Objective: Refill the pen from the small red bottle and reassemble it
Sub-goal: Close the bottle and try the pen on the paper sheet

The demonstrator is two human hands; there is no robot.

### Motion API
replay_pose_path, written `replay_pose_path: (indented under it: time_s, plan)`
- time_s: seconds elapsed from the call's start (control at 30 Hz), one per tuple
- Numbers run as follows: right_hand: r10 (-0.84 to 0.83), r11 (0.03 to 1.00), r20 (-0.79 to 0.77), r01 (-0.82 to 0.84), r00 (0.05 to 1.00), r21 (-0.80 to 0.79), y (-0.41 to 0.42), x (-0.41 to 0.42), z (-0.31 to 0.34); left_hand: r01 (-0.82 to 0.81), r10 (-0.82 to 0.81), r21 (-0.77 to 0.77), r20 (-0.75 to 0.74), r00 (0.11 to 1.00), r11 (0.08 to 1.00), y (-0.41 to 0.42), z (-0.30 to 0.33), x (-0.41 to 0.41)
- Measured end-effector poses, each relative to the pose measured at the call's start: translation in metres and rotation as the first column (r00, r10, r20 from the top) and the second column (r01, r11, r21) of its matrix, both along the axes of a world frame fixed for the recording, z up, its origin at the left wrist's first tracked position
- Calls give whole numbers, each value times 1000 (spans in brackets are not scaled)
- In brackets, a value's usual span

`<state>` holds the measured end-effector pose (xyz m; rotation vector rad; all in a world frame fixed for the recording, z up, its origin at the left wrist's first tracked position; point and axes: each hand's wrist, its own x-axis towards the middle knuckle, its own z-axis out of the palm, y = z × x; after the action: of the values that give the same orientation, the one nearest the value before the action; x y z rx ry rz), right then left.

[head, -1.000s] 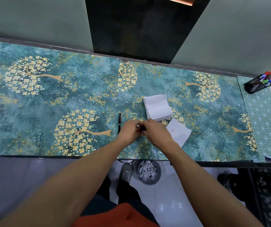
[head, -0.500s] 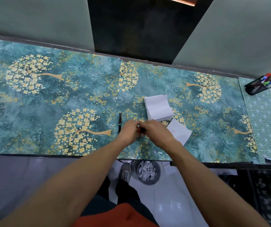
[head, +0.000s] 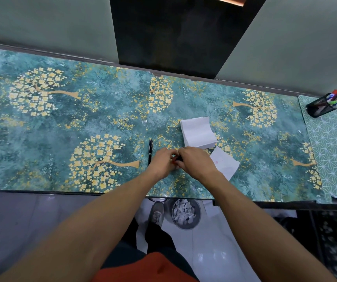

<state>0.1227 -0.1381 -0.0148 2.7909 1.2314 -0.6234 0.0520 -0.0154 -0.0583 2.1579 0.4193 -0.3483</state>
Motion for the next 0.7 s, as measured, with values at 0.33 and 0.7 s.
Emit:
replay_pose_path:
  time_s: [0.33, 0.7]
  plan:
    - [-31, 999, -20, 31, 999, 31, -9, -5, 4, 10, -10, -4, 3, 1000, 1000, 1, 0, 1]
    - [-99, 995, 23, 99, 995, 12, -11, -4, 1, -14, 14, -25, -4, 1000, 1000, 1, -1, 0]
